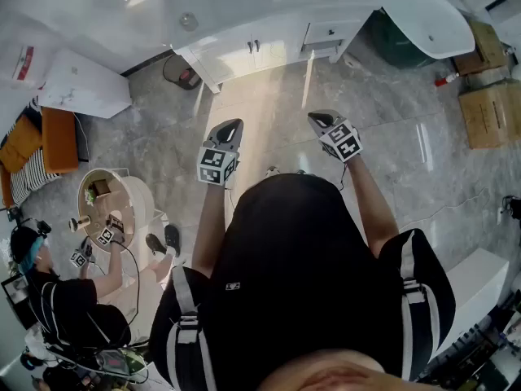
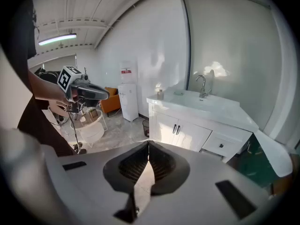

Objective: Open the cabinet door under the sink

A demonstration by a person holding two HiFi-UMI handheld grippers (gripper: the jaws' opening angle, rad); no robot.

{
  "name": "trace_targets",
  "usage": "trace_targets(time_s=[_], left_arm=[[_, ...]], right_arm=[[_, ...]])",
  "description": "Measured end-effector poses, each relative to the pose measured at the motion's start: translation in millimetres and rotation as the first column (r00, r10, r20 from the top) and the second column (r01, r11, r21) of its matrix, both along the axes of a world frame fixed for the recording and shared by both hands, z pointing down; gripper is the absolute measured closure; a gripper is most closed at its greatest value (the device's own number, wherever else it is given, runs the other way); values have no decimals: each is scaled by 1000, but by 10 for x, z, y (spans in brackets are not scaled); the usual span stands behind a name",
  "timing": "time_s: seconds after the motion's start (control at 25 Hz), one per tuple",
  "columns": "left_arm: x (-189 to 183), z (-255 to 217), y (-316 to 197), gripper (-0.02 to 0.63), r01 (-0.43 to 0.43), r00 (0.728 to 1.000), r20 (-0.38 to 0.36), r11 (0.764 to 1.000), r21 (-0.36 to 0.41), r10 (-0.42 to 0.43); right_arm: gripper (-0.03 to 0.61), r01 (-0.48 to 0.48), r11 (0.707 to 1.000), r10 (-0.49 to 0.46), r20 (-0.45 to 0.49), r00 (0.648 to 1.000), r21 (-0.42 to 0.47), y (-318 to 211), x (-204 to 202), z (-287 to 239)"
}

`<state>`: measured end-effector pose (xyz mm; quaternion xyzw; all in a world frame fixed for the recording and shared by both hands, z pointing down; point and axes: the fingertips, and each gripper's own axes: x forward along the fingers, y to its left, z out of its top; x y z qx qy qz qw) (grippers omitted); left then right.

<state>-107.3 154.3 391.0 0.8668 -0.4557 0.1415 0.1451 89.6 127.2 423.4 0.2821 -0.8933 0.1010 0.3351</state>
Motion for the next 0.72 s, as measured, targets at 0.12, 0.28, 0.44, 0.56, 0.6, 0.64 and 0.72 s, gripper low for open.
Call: trace_targets(time_s=[0.12, 0.28, 0.44, 0.56, 0.6, 0.64, 0.72], left_arm=[[-4, -21, 6, 597, -7, 1000, -1, 1000, 4, 7], [-27, -37, 0, 598, -17, 1000, 0, 1000, 7, 17], [-76, -27, -23, 598, -22, 1000, 4, 1000, 6, 22], [-117, -12, -20, 597, -27, 1000, 5, 1000, 4, 27], [-134, -19, -18, 597, -27, 1000, 4, 1000, 4, 27], [-153, -30, -19, 598, -27, 1000, 4, 1000, 3, 27], [-194, -47, -28, 598, -28, 1000, 4, 1000, 2, 28]], right_arm=[[518, -4, 1000, 4, -2, 1000, 1, 19, -25, -1], [518, -12, 1000, 12, -3, 1000, 2, 29, -60, 0], [519, -13, 1000, 13, 0, 1000, 1, 25, -118, 20], [518, -18, 1000, 18, -1, 1000, -2, 29, -164, 53], [518, -22, 1000, 22, 1, 1000, 0, 25, -180, 52], [518, -29, 1000, 29, 6, 1000, 3, 16, -195, 43], [518, -43, 999, 43, 20, 999, 7, -3, -225, 21]])
